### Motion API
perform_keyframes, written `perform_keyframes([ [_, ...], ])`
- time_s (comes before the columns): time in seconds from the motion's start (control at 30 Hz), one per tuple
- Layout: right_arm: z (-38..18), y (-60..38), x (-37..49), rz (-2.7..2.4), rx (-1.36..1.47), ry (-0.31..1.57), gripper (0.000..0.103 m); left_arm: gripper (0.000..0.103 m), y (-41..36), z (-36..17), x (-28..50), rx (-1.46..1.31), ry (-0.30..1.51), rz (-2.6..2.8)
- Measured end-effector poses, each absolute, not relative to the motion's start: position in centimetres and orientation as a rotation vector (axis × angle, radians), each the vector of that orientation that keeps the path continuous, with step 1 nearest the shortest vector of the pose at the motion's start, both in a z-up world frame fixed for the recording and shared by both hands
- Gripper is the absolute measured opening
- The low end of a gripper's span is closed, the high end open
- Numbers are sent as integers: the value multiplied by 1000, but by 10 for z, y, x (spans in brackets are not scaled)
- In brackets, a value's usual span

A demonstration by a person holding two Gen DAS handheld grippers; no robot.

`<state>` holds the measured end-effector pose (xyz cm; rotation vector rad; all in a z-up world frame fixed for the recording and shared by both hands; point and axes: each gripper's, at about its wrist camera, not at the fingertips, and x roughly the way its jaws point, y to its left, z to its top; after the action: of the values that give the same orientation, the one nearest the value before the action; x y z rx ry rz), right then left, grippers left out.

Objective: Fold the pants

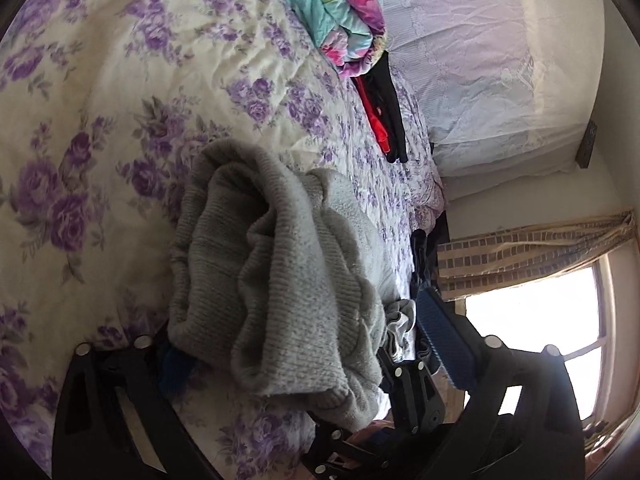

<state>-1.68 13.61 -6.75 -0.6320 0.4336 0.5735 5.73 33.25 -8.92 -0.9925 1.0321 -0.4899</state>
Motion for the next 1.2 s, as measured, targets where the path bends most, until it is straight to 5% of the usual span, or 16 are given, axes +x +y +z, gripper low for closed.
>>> perform_keyframes([
  [0.07,-67,135,-18,570,-631,427,41,65,337,-88,57,-976,1035,-477],
  [0.17,-62,134,-30,546,-660,392,55,56,346,-88,57,-1009,1026,-506],
  [0.37,-61,161,-74,474,-853,151,78,54,343,-74,61,-965,1025,-525],
  [0.47,-79,183,-67,422,-968,124,78,53,342,-64,60,-960,1016,-557],
  [0.53,-95,194,-54,364,-1028,116,76,53,340,-58,58,-950,1007,-579],
  [0.57,-98,194,-49,337,-1037,108,62,53,339,-55,57,-940,1004,-581],
  [0.6,-98,193,-44,320,-1023,116,37,53,339,-55,56,-923,1008,-570],
  [0.63,-95,189,-41,337,-993,138,32,55,338,-56,57,-906,1024,-546],
  [0.67,-91,186,-40,360,-963,160,27,67,337,-62,58,-912,1058,-531],
  [0.7,-89,183,-41,365,-953,162,25,76,335,-70,60,-948,1090,-537],
  [0.83,-82,171,-54,348,-931,110,24,75,318,-78,68,-979,1144,-553],
  [0.9,-70,156,-56,337,-874,94,24,59,307,-66,67,-982,1116,-617],
  [1.0,-48,129,-60,318,-746,68,24,49,278,-25,62,-878,1049,-671],
  [1.2,-7,32,-66,185,-375,24,24,49,175,54,58,-589,959,-758],
])
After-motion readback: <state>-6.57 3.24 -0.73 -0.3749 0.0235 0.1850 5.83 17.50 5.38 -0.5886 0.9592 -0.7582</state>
